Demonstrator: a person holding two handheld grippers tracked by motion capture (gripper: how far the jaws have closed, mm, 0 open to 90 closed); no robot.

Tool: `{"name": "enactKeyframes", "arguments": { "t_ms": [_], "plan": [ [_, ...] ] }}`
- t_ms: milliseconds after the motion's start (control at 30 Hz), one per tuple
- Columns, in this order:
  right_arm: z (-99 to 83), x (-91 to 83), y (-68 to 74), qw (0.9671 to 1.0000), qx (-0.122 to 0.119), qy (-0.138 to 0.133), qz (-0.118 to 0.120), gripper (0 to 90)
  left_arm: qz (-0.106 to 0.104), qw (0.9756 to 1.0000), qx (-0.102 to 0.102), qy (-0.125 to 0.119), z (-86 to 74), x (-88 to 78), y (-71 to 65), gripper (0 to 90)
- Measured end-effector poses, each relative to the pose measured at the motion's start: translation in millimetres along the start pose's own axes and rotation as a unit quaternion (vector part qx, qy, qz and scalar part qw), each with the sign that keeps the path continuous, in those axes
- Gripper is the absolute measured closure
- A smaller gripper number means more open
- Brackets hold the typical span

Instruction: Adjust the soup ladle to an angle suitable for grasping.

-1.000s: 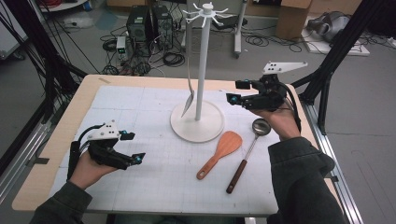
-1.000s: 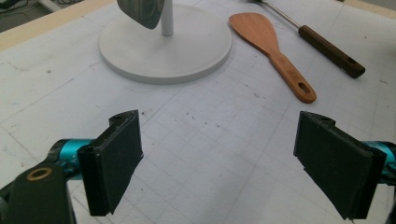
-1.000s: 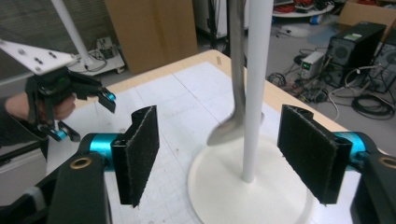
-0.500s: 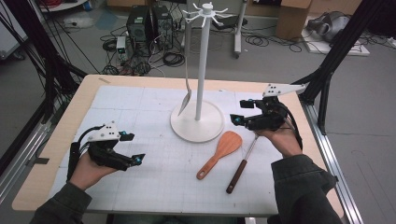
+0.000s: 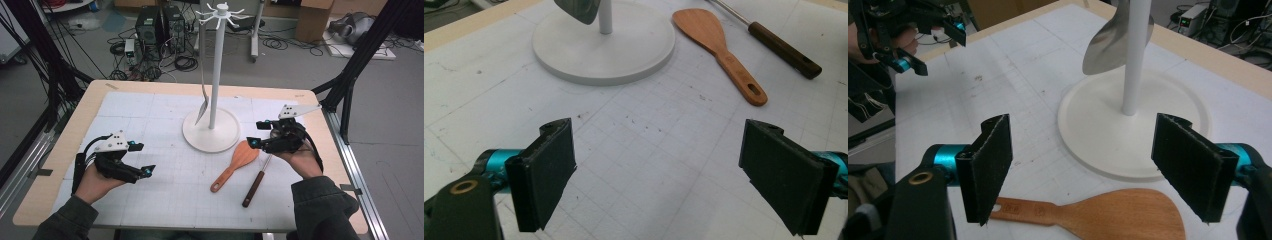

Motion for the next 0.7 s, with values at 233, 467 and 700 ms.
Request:
{"name": "enactKeyframes", "arguments": {
  "t_ms": [233,467,700],
  "plan": [
    [-13.4,2.3,4.4,0.9998,-0.007,0.012,0.012,32.1,0.003,1.0,0.0,-0.001,-0.5,-0.5,0.7,15.3],
    [-31.0,4.2,7.3,0.9985,-0.02,0.035,0.039,49.2,0.003,1.0,-0.001,-0.001,-0.9,-0.6,0.9,15.3],
    [-43.5,5.9,10.3,0.9963,-0.031,0.06,0.053,63.9,0.004,1.0,0.001,0.0,-1.1,-0.5,1.1,15.3]
  ]
}}
Point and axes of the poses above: each handheld gripper's, and its own axes: x roughly forward along the jaws, z roughly out of its top, y roughly to its left, the point moved 8 cm from there along x, roughly forward along the jaws, and after that the axes turned 8 degrees about y, right-handed, at the moved point
